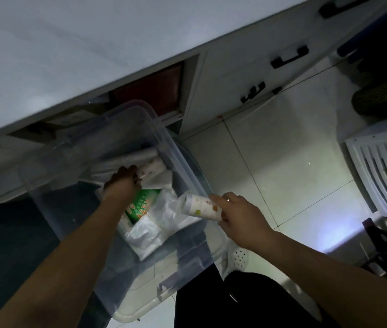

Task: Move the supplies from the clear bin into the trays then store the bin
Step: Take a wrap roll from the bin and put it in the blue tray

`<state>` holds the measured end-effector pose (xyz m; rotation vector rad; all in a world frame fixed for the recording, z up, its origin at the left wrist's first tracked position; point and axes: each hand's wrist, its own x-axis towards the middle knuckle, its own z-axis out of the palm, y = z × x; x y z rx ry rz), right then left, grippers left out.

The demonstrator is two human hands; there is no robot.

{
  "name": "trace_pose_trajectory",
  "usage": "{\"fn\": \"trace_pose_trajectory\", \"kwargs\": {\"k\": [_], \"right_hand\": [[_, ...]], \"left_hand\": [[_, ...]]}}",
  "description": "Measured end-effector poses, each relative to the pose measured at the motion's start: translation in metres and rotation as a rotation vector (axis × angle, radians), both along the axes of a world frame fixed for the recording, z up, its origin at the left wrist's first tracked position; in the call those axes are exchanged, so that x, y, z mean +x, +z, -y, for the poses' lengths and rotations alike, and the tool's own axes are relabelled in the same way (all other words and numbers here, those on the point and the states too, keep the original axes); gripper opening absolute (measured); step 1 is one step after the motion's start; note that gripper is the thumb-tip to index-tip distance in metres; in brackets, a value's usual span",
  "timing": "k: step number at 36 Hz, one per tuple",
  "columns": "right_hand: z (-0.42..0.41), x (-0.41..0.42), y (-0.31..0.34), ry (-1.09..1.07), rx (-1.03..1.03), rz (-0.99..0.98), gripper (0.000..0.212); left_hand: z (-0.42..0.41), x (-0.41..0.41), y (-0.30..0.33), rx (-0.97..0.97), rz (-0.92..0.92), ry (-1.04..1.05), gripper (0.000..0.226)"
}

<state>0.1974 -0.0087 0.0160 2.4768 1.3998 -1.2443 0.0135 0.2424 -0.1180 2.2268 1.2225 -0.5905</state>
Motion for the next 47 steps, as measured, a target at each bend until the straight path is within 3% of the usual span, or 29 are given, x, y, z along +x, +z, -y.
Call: {"fn": "trace_pose_trajectory", "kwargs": {"k": [3, 7, 11, 16, 22, 25, 30, 35, 39, 47], "right_hand": [[0.001, 0.013, 0.003, -0.269, 0.027, -0.176, 0.054], [0.007, 0.04, 0.016, -0.615, 0.058, -0.421, 0.053], [0.02, 0.075, 0.042, -0.799, 0.105, -0.573, 0.06], [0.048, 0.132, 0.086, -0.878, 0.159, -0.737, 0.064], [0.082, 0.212, 0.13, -0.774, 0.262, -0.817, 0.062], [0.098, 0.256, 0.15, -0.726, 0.331, -0.839, 0.065], [0.119, 0.334, 0.175, -0.694, 0.462, -0.862, 0.051], [0.137, 0.406, 0.201, -0.669, 0.555, -0.79, 0.059], [0.145, 0.452, 0.216, -0.668, 0.62, -0.787, 0.063], [0.129, 0.512, 0.224, -0.677, 0.711, -0.74, 0.072]], "left_hand": [[0.023, -0.015, 0.03, -0.143, 0.248, 0.328, 0.029], [0.066, -0.027, 0.076, -0.404, 0.397, 0.826, 0.038], [0.112, -0.018, 0.133, -0.588, 0.549, 1.011, 0.038], [0.156, 0.035, 0.205, -0.769, 0.655, 0.963, 0.045], [0.188, 0.136, 0.272, -0.824, 0.814, 0.861, 0.057], [0.208, 0.192, 0.301, -0.808, 0.896, 0.857, 0.061], [0.239, 0.279, 0.329, -0.754, 0.987, 0.88, 0.067], [0.249, 0.352, 0.348, -0.655, 1.022, 0.831, 0.058], [0.244, 0.393, 0.36, -0.609, 1.036, 0.783, 0.049], [0.214, 0.446, 0.379, -0.569, 1.068, 0.737, 0.059]]}}
